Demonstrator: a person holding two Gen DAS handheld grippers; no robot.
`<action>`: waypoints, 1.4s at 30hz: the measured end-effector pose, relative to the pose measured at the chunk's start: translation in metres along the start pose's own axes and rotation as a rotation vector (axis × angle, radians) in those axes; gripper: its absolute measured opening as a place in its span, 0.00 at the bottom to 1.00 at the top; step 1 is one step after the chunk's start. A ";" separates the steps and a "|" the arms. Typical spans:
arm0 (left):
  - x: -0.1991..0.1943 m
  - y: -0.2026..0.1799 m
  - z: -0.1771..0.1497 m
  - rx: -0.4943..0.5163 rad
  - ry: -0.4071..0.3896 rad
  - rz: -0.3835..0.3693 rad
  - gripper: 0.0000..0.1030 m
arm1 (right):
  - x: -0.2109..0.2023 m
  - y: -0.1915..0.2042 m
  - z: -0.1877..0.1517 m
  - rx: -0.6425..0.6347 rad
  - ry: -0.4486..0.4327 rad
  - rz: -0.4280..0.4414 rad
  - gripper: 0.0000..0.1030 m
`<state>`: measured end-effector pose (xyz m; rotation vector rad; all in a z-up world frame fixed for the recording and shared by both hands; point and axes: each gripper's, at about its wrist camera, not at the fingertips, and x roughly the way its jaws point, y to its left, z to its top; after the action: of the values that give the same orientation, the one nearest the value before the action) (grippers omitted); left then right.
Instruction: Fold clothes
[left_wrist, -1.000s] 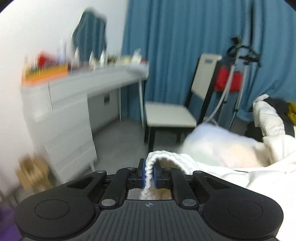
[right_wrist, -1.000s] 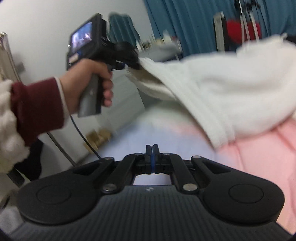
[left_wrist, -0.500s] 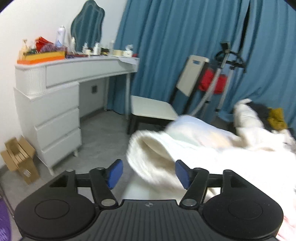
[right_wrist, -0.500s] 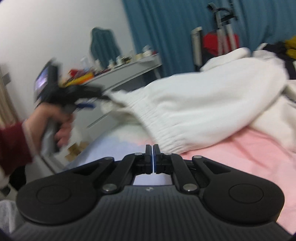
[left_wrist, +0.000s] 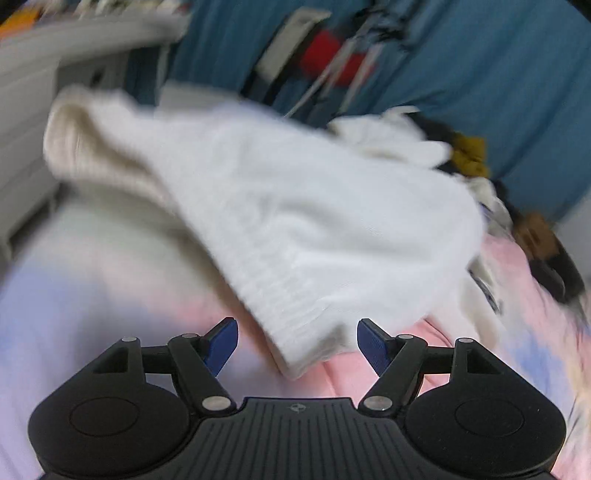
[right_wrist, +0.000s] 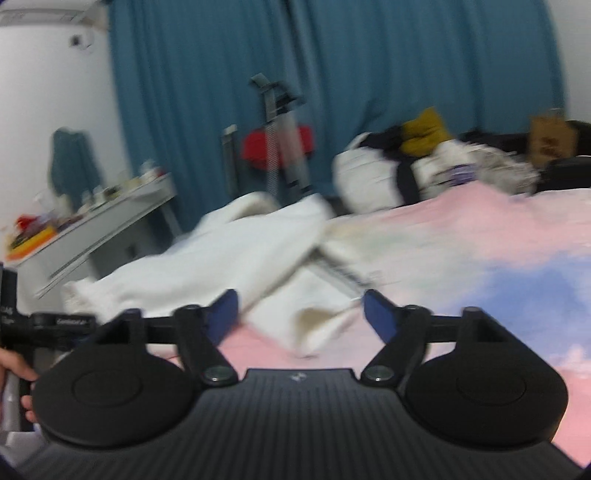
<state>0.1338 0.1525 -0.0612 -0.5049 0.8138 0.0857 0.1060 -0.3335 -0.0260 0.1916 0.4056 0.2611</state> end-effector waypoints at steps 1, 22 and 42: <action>0.008 0.001 -0.002 -0.043 0.013 -0.007 0.68 | 0.003 -0.011 -0.005 0.026 -0.010 -0.016 0.77; -0.066 -0.039 -0.037 0.103 -0.216 0.005 0.21 | 0.055 -0.068 -0.024 0.082 0.068 -0.079 0.76; -0.184 0.101 -0.009 -0.035 0.062 0.072 0.20 | 0.024 -0.092 -0.018 0.176 0.031 -0.177 0.76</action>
<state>-0.0263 0.2586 0.0250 -0.5131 0.8921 0.1514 0.1396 -0.4112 -0.0729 0.3227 0.4735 0.0543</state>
